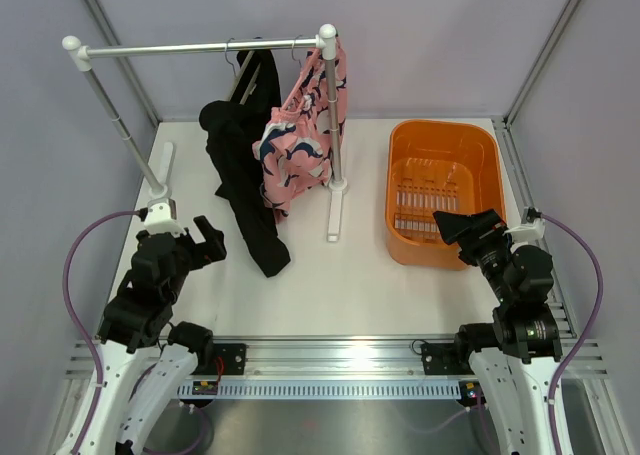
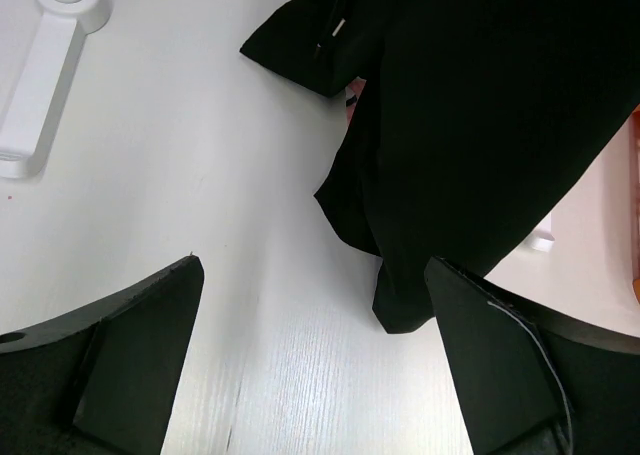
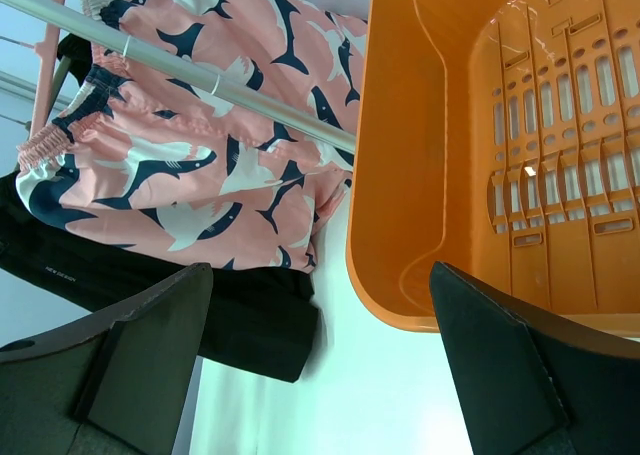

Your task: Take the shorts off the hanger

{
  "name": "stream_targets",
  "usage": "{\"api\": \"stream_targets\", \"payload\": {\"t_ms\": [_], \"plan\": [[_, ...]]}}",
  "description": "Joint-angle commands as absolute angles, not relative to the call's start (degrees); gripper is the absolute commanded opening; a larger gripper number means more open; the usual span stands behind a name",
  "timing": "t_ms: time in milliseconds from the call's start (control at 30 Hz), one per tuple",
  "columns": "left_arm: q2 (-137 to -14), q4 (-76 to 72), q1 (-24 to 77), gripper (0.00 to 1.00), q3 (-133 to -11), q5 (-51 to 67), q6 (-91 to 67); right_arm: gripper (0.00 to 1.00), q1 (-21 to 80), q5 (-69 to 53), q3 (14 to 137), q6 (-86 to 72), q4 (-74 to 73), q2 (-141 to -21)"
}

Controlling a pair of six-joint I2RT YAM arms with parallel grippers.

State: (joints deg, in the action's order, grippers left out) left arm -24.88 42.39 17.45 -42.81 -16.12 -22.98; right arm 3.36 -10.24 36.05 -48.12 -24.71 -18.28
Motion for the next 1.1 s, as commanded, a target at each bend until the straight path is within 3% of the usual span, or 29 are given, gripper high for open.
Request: {"api": "stream_targets", "payload": {"t_ms": [0, 433, 667, 1067], "plan": [[-25.40, 40.52, 17.67, 0.99, -44.03, -15.73, -23.12, 0.99, 3.16, -12.04, 36.65, -47.11, -22.59, -18.54], [-26.10, 42.10, 17.67, 0.99, -47.28, -22.84, -24.00, 0.99, 3.16, -12.04, 38.14, -45.79, -22.41, -20.12], [-32.51, 37.36, 17.67, 0.99, -64.14, -28.12, -21.71, 1.00, 3.16, -13.80, 38.76, -45.26, -20.40, -23.46], [-57.72, 17.85, 17.67, 0.99, -89.89, -22.16, -7.57, 0.99, 3.16, -16.17, 39.29, -43.95, -16.97, -27.68]]}}
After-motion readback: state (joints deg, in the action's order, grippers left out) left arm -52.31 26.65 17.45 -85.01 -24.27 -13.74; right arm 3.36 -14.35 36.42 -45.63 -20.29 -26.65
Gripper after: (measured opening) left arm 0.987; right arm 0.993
